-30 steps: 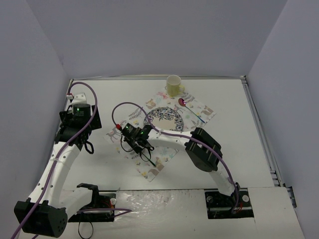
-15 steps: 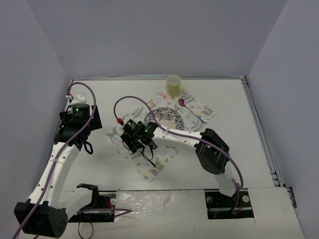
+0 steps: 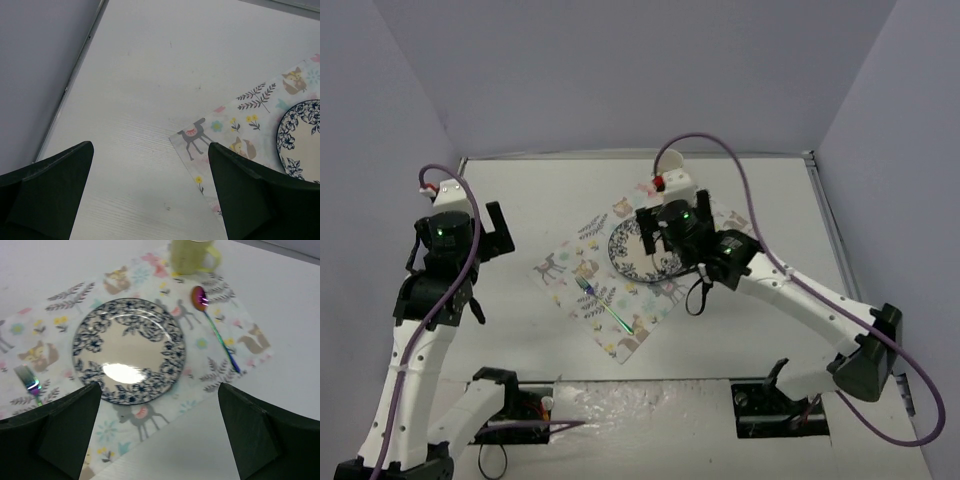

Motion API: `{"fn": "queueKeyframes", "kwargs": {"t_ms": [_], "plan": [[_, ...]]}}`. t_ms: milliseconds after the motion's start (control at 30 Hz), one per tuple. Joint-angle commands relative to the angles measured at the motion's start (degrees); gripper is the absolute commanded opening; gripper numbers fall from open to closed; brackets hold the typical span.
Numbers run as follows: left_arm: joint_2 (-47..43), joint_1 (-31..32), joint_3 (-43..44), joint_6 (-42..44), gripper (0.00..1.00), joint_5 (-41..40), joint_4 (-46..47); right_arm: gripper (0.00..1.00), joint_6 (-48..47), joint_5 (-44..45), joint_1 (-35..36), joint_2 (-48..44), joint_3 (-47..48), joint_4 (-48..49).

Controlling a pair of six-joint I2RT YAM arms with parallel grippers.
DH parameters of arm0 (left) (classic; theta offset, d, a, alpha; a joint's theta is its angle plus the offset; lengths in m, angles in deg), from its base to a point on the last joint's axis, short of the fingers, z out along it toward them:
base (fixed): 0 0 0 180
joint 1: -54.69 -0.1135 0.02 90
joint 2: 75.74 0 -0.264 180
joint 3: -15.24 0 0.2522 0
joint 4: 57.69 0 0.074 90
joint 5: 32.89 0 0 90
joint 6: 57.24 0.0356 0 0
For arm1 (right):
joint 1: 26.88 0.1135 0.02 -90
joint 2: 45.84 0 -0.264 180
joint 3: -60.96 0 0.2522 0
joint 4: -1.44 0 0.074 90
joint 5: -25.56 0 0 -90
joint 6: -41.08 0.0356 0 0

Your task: Set the dinner table for one person

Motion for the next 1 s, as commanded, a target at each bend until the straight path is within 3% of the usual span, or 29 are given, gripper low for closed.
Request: {"fn": "queueKeyframes", "kwargs": {"t_ms": [0,367,633,967], "plan": [[-2.71,-0.58,3.82,1.03,0.97,1.39,-2.32,1.0,-1.01,10.3,-5.61,-13.67,-6.69,3.08],[-9.8,-0.67,2.68,2.1,0.97,1.04,-5.43,1.0,-2.04,25.68,-9.49,-44.01,-19.66,3.24],[-15.68,-0.67,-3.9,2.25,0.97,0.18,-2.37,1.0,-0.68,32.46,-9.38,-55.76,-25.63,3.24],[-17.57,-0.67,-14.05,2.83,0.97,-2.38,5.16,1.0,-2.1,31.6,-9.23,-63.01,-29.44,3.3]]}}
